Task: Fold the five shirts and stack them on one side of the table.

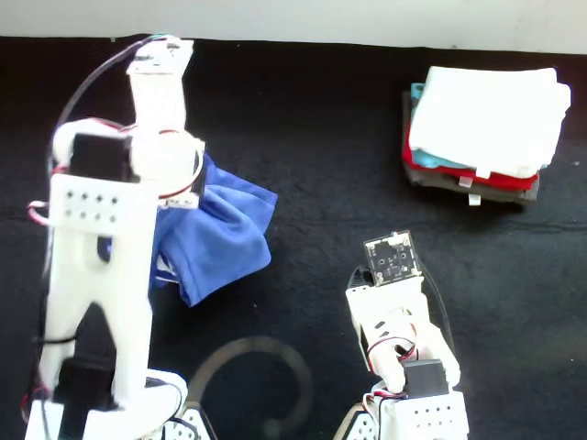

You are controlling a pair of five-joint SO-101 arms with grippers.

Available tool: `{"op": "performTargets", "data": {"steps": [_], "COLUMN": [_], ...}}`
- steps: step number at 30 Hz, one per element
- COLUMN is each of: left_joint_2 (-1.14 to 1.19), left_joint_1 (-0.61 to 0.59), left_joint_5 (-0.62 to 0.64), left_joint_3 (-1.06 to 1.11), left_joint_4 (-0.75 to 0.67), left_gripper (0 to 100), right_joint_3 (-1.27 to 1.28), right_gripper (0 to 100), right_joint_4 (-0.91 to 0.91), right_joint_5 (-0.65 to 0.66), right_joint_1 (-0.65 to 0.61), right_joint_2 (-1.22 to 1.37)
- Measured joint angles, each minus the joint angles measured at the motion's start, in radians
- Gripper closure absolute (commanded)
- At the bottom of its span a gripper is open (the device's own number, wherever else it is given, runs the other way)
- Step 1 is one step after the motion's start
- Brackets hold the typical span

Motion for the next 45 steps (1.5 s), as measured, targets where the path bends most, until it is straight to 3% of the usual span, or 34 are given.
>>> {"op": "performTargets", "data": {"steps": [6, 11, 17, 21, 26, 34, 41, 45], "left_joint_2": [-0.101, -0.152, -0.288, -0.394, -0.425, -0.427, -0.427, -0.427], "left_joint_1": [-0.002, -0.002, -0.002, -0.002, -0.026, -0.269, -0.342, -0.344], "left_joint_5": [0.000, 0.000, -0.003, -0.003, -0.003, -0.002, -0.003, -0.003], "left_joint_3": [0.130, 0.267, 0.322, 0.400, 0.543, 0.600, 0.614, 0.686], "left_joint_4": [0.003, 0.003, 0.003, 0.003, -0.071, -0.164, -0.170, -0.229], "left_gripper": [99, 99, 99, 99, 99, 99, 99, 98], "right_joint_3": [0.000, -0.126, -0.132, -0.213, -0.443, -0.796, -0.979, -1.046], "right_gripper": [94.8, 92.2, 92.2, 92.2, 91.8, 91.7, 77.7, 77.2], "right_joint_4": [0.055, 0.212, 0.170, 0.086, 0.061, 0.061, 0.106, 0.126], "right_joint_5": [0.000, -0.035, -0.048, -0.048, -0.054, -0.058, -0.219, -0.265], "right_joint_1": [-0.006, -0.114, -0.160, -0.170, -0.275, -0.423, -0.491, -0.539], "right_joint_2": [0.000, -0.005, 0.049, 0.206, 0.525, 1.034, 1.269, 1.343]}}
